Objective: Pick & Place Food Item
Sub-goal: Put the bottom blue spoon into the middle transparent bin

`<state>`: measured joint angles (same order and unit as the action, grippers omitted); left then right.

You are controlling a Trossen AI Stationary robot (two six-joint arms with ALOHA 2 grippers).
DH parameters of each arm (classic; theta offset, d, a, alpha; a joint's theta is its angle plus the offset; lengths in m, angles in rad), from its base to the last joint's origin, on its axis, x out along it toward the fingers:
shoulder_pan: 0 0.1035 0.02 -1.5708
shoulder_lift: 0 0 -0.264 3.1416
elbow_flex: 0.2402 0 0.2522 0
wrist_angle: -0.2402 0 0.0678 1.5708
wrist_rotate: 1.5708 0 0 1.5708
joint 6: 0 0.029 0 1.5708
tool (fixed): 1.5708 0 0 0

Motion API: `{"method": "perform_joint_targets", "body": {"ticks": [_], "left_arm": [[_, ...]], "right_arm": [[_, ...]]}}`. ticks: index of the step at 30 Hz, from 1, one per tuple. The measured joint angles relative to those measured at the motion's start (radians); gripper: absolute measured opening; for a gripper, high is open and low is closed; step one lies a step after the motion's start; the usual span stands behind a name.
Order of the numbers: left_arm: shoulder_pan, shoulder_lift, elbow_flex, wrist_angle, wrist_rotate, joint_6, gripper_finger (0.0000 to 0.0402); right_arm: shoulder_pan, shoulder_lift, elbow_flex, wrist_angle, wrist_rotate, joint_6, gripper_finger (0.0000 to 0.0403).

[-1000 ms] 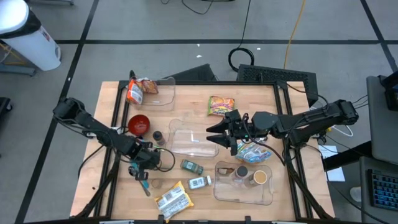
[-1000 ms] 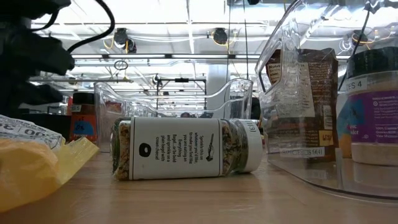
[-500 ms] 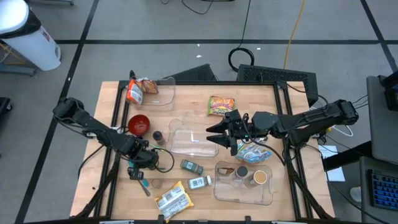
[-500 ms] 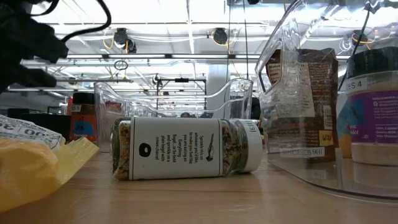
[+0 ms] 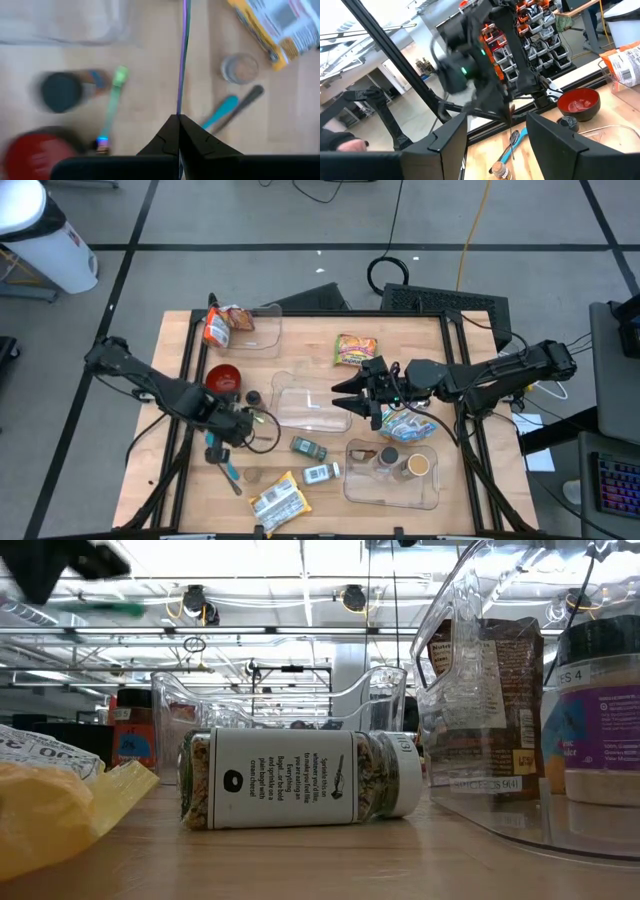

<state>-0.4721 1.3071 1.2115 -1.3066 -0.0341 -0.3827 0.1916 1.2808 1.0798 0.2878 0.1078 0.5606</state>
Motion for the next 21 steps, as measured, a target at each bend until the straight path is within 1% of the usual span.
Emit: {"method": "perform_joint_targets", "body": {"ticks": [3,5,10,14,17,19,21], "left_arm": [[0.0,-0.001,0.127,-0.103,-0.098,0.016,0.0001],[0.003,-0.001,0.204,-0.138,-0.173,0.026,0.0001],[0.041,-0.001,0.355,-0.142,-0.309,0.059,0.0],[0.086,-0.001,0.425,-0.111,-0.408,0.114,0.0],[0.134,-0.001,0.434,-0.029,-0.437,0.18,0.0],[0.172,0.0,0.434,0.039,-0.428,0.213,0.0],[0.214,0.009,0.435,0.091,-0.391,0.237,0.0]], "right_arm": [[-0.002,0.0,0.0,0.006,0.0,0.0,0.0196],[-0.003,0.0,0.0,0.028,0.0,0.0,0.0196],[-0.023,-0.001,0.0,0.096,0.0,0.019,0.0196],[-0.046,0.0,0.0,0.137,-0.004,0.074,0.0196],[-0.058,0.005,0.0,0.137,-0.006,0.077,0.0196],[-0.061,0.011,0.0,0.139,-0.006,0.012,0.0196],[-0.057,0.011,0.0,0.146,-0.008,-0.075,0.0196]]}}
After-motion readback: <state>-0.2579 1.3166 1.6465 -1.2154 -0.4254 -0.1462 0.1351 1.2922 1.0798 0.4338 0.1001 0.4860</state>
